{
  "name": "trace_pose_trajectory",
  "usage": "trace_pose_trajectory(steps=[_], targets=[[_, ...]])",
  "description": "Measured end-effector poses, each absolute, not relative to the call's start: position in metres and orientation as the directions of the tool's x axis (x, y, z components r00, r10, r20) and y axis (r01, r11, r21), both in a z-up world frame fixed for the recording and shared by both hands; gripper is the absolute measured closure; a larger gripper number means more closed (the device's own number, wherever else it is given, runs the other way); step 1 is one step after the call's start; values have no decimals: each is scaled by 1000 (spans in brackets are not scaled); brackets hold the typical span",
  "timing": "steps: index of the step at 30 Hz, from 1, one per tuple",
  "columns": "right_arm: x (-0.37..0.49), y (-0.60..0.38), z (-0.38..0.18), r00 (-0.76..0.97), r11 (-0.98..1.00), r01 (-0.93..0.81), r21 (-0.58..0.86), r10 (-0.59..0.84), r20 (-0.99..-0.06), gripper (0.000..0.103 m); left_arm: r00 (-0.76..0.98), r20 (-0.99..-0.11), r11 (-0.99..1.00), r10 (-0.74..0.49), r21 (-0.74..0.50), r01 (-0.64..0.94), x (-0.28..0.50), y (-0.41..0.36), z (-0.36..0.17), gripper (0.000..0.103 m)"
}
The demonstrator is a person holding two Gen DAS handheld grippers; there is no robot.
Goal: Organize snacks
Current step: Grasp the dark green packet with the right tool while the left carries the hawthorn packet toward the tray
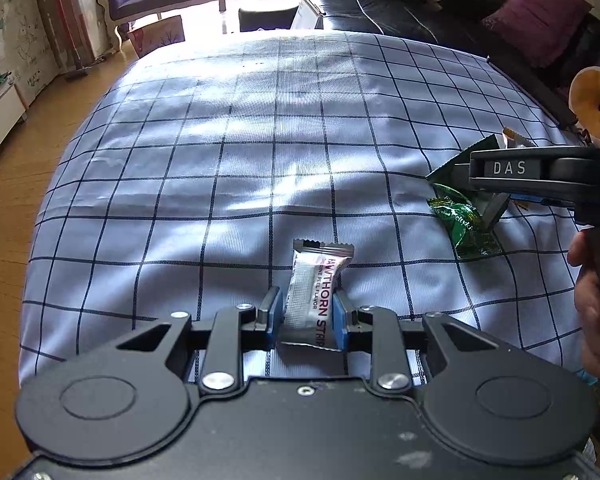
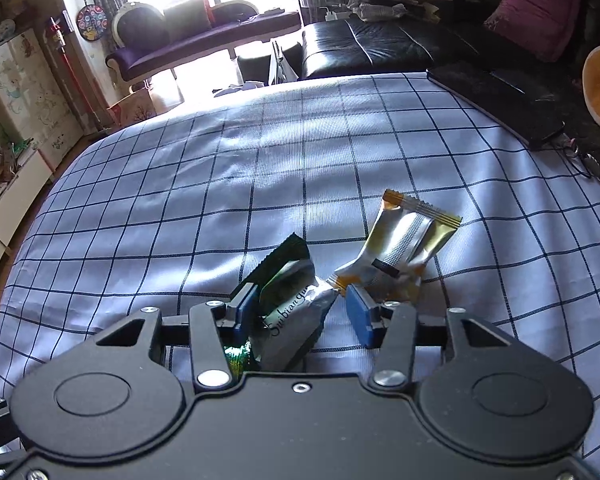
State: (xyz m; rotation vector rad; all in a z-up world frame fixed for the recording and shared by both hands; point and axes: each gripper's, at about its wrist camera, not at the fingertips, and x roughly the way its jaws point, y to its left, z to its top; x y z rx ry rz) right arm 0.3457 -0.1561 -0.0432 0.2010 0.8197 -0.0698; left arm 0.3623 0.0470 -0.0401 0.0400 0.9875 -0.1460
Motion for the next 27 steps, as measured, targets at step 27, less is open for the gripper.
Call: trace_pose_trajectory(steps=[27], targets=[[242, -211, 3, 729, 934, 156, 321, 110, -676, 63, 557, -812, 984, -173, -124, 125, 324, 52, 23, 81]])
